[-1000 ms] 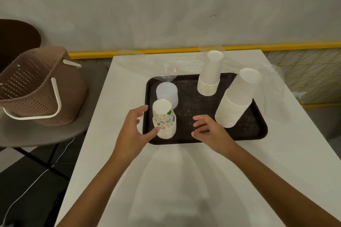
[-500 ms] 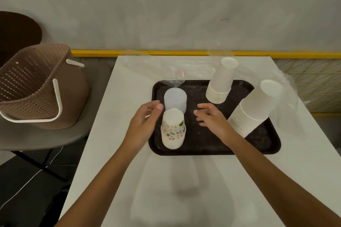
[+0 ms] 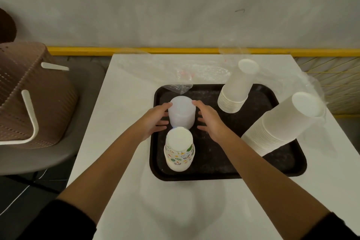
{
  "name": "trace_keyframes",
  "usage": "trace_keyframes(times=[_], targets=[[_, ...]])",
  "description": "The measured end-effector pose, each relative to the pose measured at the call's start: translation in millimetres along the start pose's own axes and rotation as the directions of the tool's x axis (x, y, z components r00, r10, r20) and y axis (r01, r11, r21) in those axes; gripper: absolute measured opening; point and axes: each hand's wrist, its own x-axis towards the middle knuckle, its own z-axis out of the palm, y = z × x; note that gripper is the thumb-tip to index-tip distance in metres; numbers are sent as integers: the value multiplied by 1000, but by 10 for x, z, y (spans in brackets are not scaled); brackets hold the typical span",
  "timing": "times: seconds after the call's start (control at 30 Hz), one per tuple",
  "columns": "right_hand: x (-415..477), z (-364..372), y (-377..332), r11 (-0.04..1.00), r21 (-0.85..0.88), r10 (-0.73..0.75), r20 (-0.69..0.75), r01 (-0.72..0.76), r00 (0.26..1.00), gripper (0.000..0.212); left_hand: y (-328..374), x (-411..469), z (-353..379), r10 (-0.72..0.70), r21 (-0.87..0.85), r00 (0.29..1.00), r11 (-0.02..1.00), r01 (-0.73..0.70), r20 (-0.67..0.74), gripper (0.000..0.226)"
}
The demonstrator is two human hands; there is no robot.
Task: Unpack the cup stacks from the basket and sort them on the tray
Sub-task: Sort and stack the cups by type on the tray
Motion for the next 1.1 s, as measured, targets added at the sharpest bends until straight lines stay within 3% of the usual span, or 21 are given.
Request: trace_keyframes(times=[0.43, 0.6, 0.8, 0.93, 1.1], targets=[[-45, -291, 322, 994, 65, 90, -34, -87, 995, 46, -20, 151, 189, -60, 256, 980, 967, 9, 191, 46], [-202, -503, 502, 996, 73, 60, -100, -53, 993, 45, 21, 210, 308, -118, 338, 939, 941, 3, 322, 39], [-398, -636, 672, 995, 86, 67, -183, -52, 981, 45, 89, 229, 429, -180, 432, 876, 901, -36, 448, 17], [-530, -672, 736, 996, 79, 57, -195, -43, 979, 46, 120, 207, 472, -182, 480, 868, 874, -72, 462, 19], [-637, -669, 731, 999, 12, -30, -208, 33, 978, 53, 162, 103, 348, -121, 458, 901, 884, -93, 416, 44]])
